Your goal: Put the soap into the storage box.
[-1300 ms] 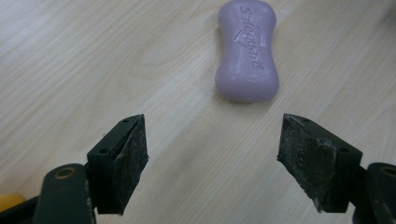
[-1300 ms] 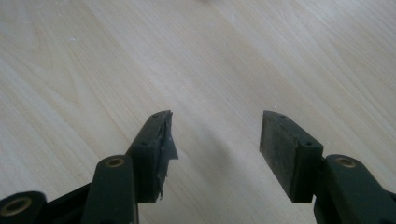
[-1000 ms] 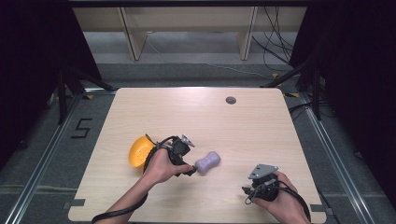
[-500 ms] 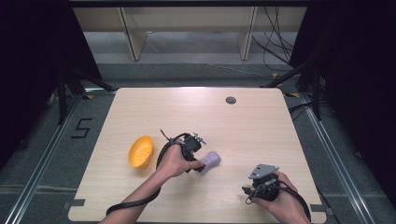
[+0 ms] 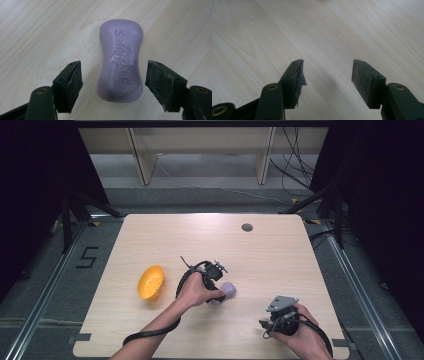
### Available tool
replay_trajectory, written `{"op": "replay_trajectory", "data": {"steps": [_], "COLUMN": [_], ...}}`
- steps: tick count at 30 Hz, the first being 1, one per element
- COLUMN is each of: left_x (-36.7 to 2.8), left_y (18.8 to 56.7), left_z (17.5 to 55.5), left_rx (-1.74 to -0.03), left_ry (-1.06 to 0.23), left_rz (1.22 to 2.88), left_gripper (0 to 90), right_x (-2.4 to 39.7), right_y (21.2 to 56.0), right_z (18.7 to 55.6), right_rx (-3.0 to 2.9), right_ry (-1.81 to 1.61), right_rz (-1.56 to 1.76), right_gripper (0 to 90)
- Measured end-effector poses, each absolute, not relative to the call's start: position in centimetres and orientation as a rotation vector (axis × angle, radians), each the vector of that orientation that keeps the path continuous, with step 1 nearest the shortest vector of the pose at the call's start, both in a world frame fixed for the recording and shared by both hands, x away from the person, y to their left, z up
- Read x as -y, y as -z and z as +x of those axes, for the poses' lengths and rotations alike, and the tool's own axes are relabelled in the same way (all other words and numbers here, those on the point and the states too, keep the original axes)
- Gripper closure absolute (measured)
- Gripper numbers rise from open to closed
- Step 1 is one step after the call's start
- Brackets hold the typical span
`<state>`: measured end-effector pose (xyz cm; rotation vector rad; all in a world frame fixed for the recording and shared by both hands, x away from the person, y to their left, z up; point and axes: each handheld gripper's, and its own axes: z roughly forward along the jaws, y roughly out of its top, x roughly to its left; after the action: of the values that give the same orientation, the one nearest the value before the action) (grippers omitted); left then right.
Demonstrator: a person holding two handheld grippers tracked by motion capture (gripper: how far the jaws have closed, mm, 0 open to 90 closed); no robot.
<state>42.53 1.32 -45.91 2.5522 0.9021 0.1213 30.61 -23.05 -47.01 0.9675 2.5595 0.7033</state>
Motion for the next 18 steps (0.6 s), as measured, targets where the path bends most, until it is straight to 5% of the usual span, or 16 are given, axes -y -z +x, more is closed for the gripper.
{"op": "replay_trajectory", "data": {"steps": [18], "left_x": [0.0], "left_y": [46.3], "left_z": [42.9], "left_rx": [-0.917], "left_ry": [-0.130], "left_rz": [2.573], "left_gripper": [29.5], "right_x": [23.0], "right_y": [47.0], "right_z": [30.6], "right_rx": [-2.559], "right_ry": [-0.702], "right_rz": [0.979], "right_gripper": [43.3]}}
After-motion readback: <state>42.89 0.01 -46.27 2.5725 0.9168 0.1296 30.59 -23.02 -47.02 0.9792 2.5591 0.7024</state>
